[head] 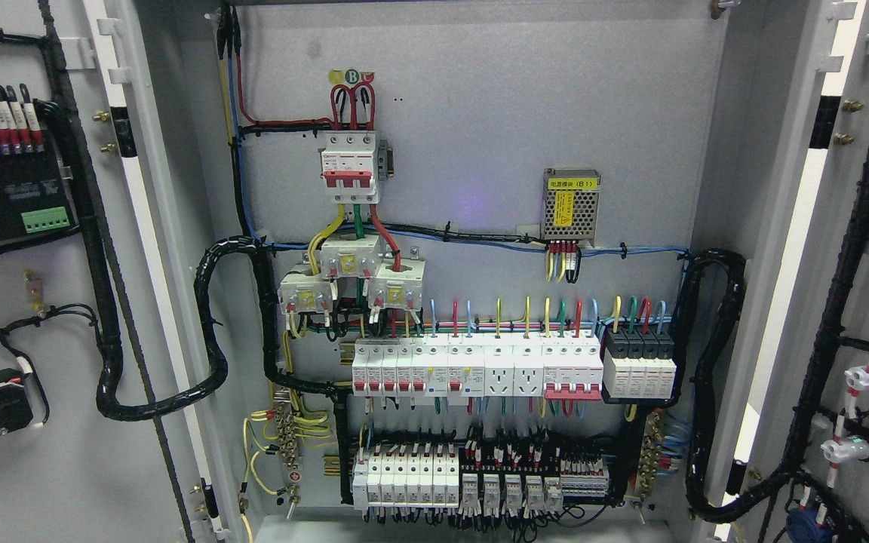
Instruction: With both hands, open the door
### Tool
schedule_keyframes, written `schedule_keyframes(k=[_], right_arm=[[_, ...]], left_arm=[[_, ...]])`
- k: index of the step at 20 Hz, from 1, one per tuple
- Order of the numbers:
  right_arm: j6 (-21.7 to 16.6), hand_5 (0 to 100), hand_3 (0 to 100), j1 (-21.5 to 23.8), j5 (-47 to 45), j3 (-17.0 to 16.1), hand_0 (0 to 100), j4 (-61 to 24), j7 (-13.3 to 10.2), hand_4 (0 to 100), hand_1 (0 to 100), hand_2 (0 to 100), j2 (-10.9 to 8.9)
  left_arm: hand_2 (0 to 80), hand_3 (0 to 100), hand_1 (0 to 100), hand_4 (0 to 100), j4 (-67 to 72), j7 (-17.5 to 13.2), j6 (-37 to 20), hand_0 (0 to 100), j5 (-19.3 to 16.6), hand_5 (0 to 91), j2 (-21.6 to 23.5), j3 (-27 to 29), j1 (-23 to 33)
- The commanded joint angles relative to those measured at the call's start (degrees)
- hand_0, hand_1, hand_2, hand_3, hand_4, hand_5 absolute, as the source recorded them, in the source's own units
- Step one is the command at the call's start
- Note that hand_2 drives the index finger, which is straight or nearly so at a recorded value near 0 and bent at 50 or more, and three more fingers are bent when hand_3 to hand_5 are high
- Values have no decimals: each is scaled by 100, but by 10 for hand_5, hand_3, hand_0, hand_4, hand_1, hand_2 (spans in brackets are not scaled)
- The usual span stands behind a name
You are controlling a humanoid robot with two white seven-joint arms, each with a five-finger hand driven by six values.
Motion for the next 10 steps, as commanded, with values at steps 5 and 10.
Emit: schedule_keyframes(k=[5, 10], right_arm=[[790, 0, 0, -668, 752, -16, 383, 1123, -29, 0, 0, 0, 724], [790, 0, 0, -677, 858, 10, 384, 1123, -397, 0, 0, 0, 918]], left_arm=[[0, 0, 0, 0, 1254, 0, 251, 0, -26, 0, -231, 337, -271], [0, 0, 0, 0, 1237, 0, 181, 0, 0, 0, -231, 337, -271]])
